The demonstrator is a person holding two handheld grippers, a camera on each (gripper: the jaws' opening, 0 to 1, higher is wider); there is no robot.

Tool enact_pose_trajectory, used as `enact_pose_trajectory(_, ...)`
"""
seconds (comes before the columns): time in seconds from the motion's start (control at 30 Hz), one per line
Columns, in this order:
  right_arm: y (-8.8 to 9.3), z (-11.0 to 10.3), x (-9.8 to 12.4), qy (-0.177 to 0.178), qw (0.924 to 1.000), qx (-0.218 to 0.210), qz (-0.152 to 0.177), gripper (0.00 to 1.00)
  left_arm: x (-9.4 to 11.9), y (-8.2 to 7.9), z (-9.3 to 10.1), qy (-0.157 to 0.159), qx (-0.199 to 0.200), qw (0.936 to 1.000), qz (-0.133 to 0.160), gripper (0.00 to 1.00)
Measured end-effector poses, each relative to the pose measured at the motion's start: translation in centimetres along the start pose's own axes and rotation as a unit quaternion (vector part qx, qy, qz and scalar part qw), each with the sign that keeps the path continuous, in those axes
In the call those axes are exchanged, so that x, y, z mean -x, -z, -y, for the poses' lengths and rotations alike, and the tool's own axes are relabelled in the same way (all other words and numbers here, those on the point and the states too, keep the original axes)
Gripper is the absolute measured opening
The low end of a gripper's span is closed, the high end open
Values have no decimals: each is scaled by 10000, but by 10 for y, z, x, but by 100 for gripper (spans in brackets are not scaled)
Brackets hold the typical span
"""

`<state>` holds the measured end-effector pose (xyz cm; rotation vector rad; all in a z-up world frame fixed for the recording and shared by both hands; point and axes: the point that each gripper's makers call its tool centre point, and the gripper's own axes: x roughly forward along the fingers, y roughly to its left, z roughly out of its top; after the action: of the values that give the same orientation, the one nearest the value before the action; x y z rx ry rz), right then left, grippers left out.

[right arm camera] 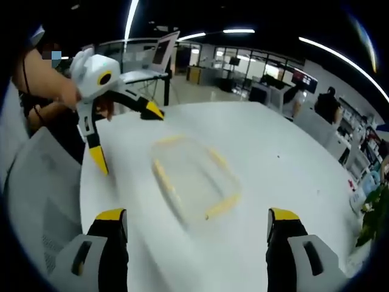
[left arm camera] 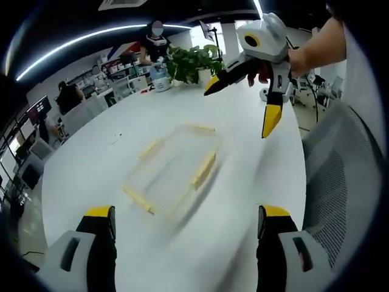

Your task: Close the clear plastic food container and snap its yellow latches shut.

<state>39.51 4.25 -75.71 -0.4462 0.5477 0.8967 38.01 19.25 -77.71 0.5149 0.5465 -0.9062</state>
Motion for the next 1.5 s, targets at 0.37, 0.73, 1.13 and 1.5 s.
enact_pose_trajectory(0.37,3,-6,13,152,9993,-246,236,96,12,1,7,-151,345,9991,214,99)
enact_pose_trajectory(0.73,9,-11,27,299,9983,-333,364,95,20,4,16,-221,508,9979,345,99)
enact_pose_trajectory(1.13,20,-16,40,404,9969,-535,403,95,28,6,30,-223,632,9965,502,99)
enact_pose_trajectory(1.5,34,-26,47,433,9960,-694,369,95,33,9,45,-147,816,9947,601,99)
